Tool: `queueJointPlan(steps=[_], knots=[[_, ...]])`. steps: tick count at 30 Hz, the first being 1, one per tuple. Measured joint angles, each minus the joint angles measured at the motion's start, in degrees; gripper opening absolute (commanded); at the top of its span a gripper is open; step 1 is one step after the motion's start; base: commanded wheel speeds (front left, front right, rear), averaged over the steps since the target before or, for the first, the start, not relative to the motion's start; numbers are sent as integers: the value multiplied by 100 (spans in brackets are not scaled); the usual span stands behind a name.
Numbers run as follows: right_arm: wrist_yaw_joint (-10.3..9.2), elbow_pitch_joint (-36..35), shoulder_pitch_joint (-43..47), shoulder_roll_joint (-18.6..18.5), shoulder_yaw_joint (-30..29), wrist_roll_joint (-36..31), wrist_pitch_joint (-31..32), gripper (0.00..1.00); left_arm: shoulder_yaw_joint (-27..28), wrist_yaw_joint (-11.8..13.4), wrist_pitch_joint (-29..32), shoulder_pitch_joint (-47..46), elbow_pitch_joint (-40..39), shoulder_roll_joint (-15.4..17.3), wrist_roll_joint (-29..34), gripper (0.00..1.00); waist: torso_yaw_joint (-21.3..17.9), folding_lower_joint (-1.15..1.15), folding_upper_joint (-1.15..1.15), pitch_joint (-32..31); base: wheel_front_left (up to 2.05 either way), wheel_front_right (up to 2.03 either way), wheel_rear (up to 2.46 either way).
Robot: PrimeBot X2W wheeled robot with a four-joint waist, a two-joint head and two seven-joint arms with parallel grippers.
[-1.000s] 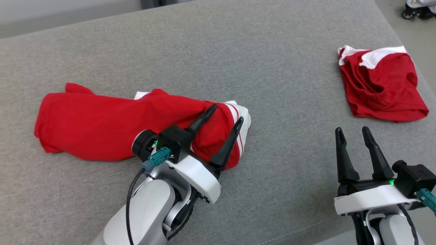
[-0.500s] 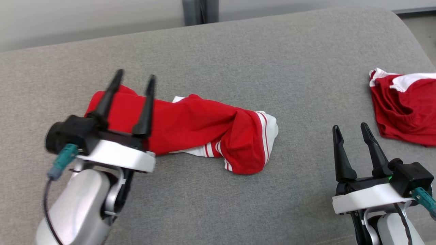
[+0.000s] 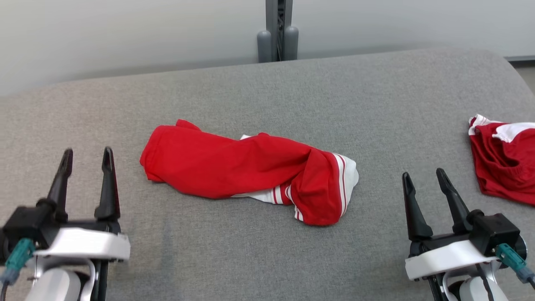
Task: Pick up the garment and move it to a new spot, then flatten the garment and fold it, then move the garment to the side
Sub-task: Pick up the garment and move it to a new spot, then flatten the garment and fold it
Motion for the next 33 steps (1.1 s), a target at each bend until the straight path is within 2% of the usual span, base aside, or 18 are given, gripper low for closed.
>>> queueJointPlan(steps=[15, 28, 33], knots=[[0, -191, 647, 0, -92, -121, 167, 100, -85, 70, 10, 1133, -212, -118, 46, 100, 156, 0, 0, -560, 0, 0, 0], [0, -509, 875, -1, -71, -167, 380, 100, -176, 100, 62, 1198, -218, -132, 34, 100, 200, 0, 0, -642, 0, 0, 0], [0, -524, 877, -8, 120, -303, 474, 100, -233, 108, 83, 1121, -215, -146, 47, 100, 282, 0, 0, -620, 0, 0, 0]])
